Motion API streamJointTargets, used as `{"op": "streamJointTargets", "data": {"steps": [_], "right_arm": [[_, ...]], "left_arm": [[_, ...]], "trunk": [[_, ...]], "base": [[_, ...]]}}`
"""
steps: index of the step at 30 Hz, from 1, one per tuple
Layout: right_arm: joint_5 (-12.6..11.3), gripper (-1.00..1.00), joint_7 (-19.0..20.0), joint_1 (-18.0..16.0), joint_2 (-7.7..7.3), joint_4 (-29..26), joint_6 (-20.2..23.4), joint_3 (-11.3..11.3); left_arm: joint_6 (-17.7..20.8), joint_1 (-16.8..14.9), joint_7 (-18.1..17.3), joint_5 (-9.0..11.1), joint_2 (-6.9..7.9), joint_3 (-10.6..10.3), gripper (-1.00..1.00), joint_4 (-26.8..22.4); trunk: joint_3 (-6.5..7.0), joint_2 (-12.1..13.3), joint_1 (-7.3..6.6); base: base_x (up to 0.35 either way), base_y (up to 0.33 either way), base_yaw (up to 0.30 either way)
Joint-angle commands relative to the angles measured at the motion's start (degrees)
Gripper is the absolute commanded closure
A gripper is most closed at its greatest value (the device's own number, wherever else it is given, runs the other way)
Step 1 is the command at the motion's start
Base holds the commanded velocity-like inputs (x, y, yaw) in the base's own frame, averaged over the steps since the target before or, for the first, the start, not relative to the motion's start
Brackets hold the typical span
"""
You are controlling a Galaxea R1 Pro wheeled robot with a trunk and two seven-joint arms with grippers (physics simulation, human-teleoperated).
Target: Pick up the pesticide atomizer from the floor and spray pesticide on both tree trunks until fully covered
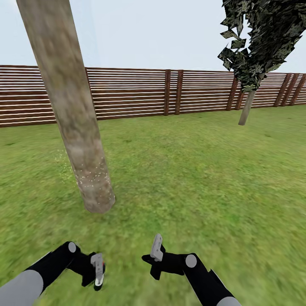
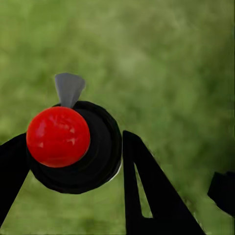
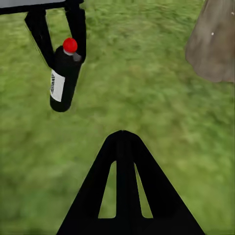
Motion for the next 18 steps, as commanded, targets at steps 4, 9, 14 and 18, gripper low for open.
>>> {"op": "streamJointTargets", "data": {"steps": [4,9,14,18], "right_arm": [[0.6,-1.0,-0.5,0.0,-1.4,3.0,-0.5,-0.5],[0.2,-1.0,-15.3,0.3,-8.13,9.9,-0.6,-7.4],[0.3,-1.0,-39.2,0.5,-9.21,22.7,-7.0,-28.0],[0.3,-1.0,-54.3,2.5,-9.15,32.3,-21.8,-30.1]], "left_arm": [[0.2,0.2,0.8,1.0,6.44,0.4,1.0,0.3],[-2.2,0.2,19.3,17.0,7.37,9.8,1.0,13.9],[-21.2,4.1,42.0,48.6,4.94,12.3,1.0,27.0],[-32.1,11.4,48.9,56.5,1.82,12.5,1.0,27.8]], "trunk": [[-0.05,0.0,-0.01],[-0.05,0.0,-0.01],[-0.05,0.0,-0.01],[-0.05,0.0,-0.01]], "base": [[0.0,0.0,0.0],[0.0,0.0,0.0],[0.0,0.0,0.0],[0.0,0.0,0.0]]}}
